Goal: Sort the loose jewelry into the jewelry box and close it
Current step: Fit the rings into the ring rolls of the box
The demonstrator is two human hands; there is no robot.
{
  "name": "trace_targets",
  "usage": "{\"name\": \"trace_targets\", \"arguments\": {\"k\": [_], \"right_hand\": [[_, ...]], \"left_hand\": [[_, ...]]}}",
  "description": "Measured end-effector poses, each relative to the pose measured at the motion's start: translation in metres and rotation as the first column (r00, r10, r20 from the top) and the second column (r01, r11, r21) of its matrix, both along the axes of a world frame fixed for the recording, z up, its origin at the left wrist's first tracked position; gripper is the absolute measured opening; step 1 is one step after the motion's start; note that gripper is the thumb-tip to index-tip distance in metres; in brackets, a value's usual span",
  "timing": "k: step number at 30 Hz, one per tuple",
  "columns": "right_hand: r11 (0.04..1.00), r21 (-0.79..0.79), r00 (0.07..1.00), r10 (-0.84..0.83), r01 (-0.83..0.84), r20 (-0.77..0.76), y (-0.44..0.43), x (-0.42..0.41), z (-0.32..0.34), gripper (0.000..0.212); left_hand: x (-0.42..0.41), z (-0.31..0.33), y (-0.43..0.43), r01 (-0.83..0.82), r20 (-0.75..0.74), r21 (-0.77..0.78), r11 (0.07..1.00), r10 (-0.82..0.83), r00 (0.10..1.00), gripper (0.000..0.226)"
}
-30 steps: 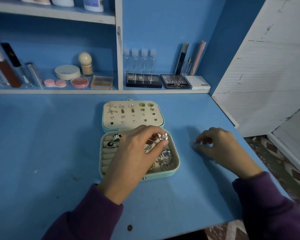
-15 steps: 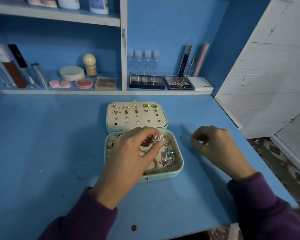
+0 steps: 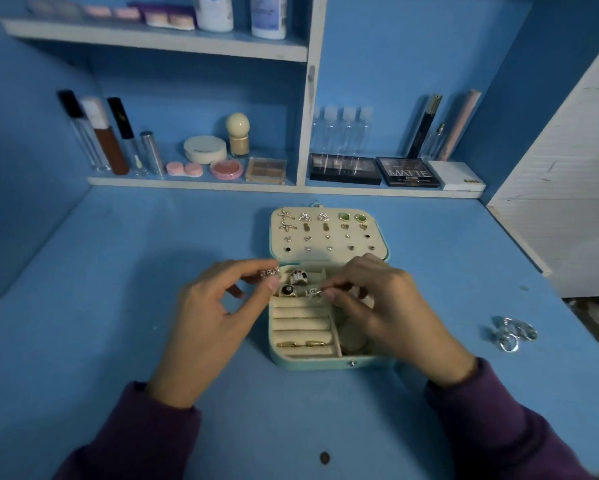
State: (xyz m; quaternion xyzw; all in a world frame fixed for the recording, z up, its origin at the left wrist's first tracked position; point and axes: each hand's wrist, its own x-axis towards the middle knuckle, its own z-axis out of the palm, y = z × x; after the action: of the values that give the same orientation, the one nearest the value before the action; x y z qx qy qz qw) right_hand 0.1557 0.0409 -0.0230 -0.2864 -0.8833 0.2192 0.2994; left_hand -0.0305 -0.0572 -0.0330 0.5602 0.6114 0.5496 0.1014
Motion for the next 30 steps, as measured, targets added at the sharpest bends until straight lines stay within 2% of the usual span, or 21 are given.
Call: {"name": "trace_targets", "arguments": {"k": [3,12,16,22,30], "right_hand": [[0.999,0.048,0.999,-0.004,0.002,0.041,-0.0015,-0.0061,-0.0023,0.028],[0.975,0.22,0.993,0.011,-0.037,0.116,-0.0035,-0.0092,0.0041,0.03],[0.975,0.218,0.991,0.004,-0.033,0.132,-0.0029,-0.0082,0.002,0.03],[0.982,0.188,0.989,0.003,-0.031,0.15,-0.0022,-0.0046,0.0001,0.013],[0.977,0.21,0.981,-0.003,-0.039,0.194,-0.0021,-0.0087,-0.0008,0.015]], "left_hand": [[0.0002,-0.0033,0.0002,0.016,0.025,0.023,1.0,-0.017,1.0,0.019],[-0.0005,-0.0089,0.0017,0.04,0.018,0.002,0.999,-0.04,0.999,0.022],[-0.0009,-0.0089,0.0011,0.036,0.02,-0.008,0.999,-0.036,0.999,0.024],[0.0007,-0.0087,0.0014,0.039,0.012,-0.013,0.999,-0.039,0.999,0.022],[0.0026,-0.0071,0.0015,0.041,-0.001,-0.023,0.999,-0.041,0.999,0.02]]}}
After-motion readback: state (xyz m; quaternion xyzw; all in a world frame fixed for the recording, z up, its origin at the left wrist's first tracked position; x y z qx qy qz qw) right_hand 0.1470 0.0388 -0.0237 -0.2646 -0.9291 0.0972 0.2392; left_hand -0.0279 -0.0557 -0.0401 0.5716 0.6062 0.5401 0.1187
